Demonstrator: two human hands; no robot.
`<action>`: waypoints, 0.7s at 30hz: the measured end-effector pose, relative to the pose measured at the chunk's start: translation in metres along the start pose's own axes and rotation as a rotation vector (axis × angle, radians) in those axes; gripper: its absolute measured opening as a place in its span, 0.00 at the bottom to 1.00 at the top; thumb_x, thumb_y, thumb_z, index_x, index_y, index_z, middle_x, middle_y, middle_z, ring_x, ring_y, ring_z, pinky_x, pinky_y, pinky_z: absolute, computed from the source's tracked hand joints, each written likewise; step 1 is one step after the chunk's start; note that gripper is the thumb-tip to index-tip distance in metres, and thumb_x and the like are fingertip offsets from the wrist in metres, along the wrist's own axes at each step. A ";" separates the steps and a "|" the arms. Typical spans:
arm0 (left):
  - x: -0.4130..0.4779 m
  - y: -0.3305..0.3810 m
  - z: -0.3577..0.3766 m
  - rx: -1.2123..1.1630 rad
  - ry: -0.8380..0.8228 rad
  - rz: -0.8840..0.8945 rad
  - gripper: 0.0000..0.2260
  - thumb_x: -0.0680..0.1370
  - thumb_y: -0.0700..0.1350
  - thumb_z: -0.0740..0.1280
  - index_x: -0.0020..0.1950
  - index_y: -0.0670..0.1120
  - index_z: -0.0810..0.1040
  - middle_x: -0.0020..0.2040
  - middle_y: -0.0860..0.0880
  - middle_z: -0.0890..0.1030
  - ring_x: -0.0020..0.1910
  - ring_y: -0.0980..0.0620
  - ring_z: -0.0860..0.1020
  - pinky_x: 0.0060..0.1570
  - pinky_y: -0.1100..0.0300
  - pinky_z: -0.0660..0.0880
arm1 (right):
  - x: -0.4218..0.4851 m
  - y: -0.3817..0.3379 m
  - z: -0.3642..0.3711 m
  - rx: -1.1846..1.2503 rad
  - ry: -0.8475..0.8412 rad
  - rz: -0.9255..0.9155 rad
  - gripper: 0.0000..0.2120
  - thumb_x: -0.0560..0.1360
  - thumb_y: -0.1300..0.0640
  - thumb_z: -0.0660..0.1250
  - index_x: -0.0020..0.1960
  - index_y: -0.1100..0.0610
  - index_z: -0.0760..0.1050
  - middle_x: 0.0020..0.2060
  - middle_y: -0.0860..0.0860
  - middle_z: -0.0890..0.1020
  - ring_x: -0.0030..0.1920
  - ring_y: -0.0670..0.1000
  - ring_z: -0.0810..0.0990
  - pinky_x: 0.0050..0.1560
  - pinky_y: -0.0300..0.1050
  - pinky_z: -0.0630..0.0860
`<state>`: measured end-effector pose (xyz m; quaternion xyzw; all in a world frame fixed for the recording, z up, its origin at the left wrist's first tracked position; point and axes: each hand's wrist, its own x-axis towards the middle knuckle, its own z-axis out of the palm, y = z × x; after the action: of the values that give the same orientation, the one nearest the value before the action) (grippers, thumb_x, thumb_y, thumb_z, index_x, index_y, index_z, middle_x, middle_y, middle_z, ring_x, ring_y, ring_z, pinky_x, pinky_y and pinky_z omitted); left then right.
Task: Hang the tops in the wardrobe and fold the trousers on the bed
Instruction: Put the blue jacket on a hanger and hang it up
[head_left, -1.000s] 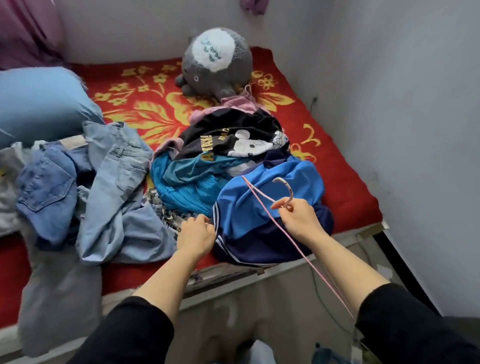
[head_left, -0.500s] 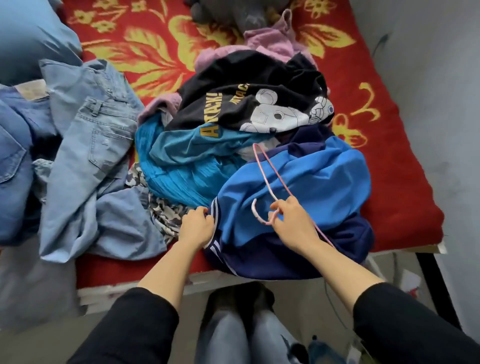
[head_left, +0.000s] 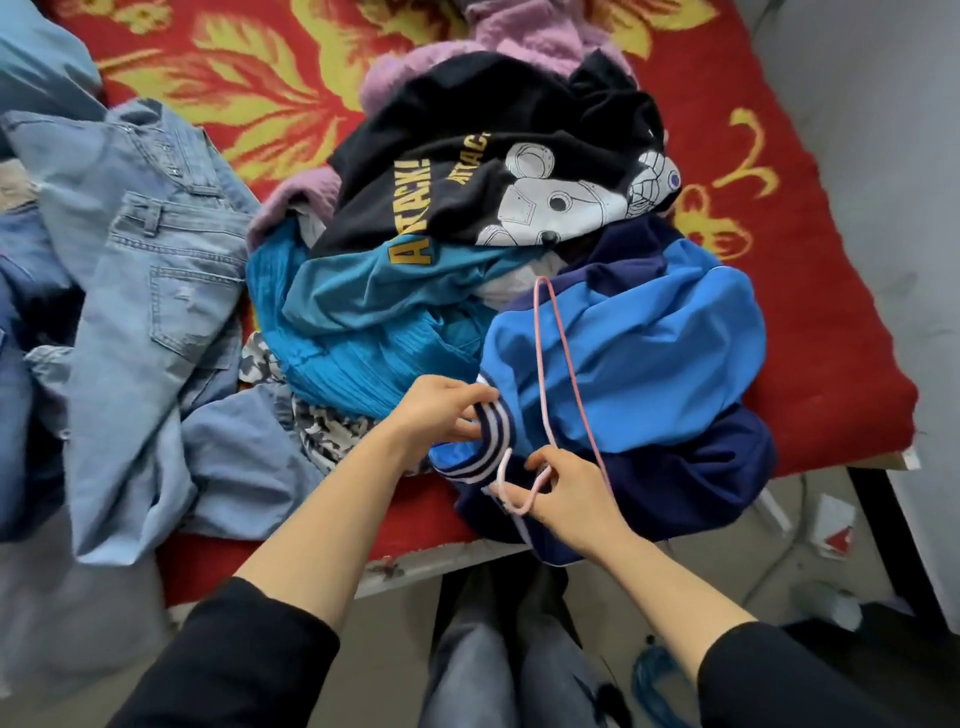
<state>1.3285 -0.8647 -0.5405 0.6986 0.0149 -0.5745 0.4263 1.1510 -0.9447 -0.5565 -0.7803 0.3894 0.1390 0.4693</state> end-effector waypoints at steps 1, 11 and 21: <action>-0.012 0.015 0.002 -0.030 -0.088 -0.019 0.09 0.75 0.43 0.68 0.39 0.39 0.77 0.31 0.45 0.80 0.29 0.51 0.78 0.47 0.56 0.76 | -0.005 -0.007 0.002 0.057 0.056 0.000 0.23 0.61 0.36 0.76 0.44 0.50 0.75 0.38 0.46 0.78 0.37 0.45 0.74 0.40 0.38 0.69; -0.089 0.107 0.036 0.067 -0.186 0.204 0.08 0.74 0.44 0.71 0.50 0.43 0.83 0.47 0.51 0.82 0.45 0.56 0.77 0.58 0.56 0.75 | -0.028 -0.059 -0.057 0.325 0.680 0.014 0.10 0.70 0.47 0.61 0.38 0.54 0.71 0.33 0.57 0.76 0.36 0.58 0.72 0.37 0.45 0.61; -0.170 0.196 0.080 -0.036 -0.014 0.771 0.12 0.79 0.45 0.66 0.35 0.46 0.71 0.28 0.56 0.75 0.26 0.63 0.71 0.26 0.72 0.69 | -0.093 -0.145 -0.220 0.336 0.848 -0.275 0.12 0.72 0.60 0.67 0.35 0.50 0.66 0.35 0.41 0.72 0.40 0.39 0.73 0.42 0.37 0.70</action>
<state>1.3077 -0.9584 -0.2871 0.6413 -0.2414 -0.3766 0.6234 1.1640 -1.0483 -0.2976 -0.7257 0.4567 -0.3201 0.4028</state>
